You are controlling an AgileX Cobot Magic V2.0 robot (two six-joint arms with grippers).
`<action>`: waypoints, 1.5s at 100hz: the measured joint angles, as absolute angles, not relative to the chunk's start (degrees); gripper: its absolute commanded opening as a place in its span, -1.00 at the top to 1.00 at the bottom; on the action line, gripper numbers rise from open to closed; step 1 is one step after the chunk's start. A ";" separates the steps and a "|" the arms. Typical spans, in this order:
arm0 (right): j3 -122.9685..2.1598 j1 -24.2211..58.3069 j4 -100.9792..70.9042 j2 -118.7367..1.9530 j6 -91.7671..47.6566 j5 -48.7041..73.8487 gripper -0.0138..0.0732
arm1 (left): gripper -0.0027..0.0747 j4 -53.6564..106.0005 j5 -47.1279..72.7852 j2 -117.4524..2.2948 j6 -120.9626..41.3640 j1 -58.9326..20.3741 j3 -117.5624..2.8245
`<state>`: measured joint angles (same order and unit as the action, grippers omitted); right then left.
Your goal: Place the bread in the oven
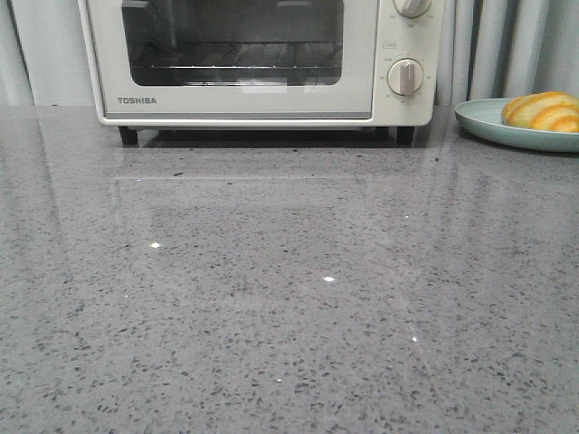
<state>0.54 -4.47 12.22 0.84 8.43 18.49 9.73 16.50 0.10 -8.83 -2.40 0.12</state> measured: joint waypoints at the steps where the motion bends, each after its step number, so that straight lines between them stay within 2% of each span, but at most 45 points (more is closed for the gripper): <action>1: 0.54 -4.47 12.22 0.84 8.43 18.32 0.84 | 0.99 10.92 16.09 0.10 -8.83 -2.40 0.12; 17: 0.64 -4.47 3.18 0.84 9.33 5.64 0.84 | 0.99 35.78 11.74 0.10 -8.34 -2.40 0.12; 35: 0.64 -4.47 -8.92 0.84 11.80 -11.32 0.84 | 0.99 55.95 9.05 0.10 -7.93 -2.40 0.12; 55: 0.64 -4.47 -14.34 0.84 12.73 -8.32 0.84 | 0.99 72.98 7.03 0.10 -7.71 -2.40 0.12; 82: -0.67 -4.47 -17.72 0.84 13.01 -1.71 0.84 | 0.99 76.69 8.84 0.10 -7.71 -2.40 0.12; 101: -9.54 -4.47 -12.53 -2.87 13.01 8.89 0.84 | 0.99 78.16 8.84 0.10 -8.38 -2.40 -0.05; 114: -15.20 -4.47 -5.98 -8.34 13.01 14.68 0.84 | 0.99 73.03 9.26 -0.93 -16.89 -2.40 -4.25; 126: -17.91 -4.47 -2.35 -13.07 13.01 14.34 0.84 | 0.99 65.12 11.07 -9.00 -26.61 -2.40 -14.21; 150: -19.26 -2.26 -0.50 -20.29 13.01 7.64 0.84 | 0.99 59.43 14.59 -35.48 -40.12 -4.70 -36.37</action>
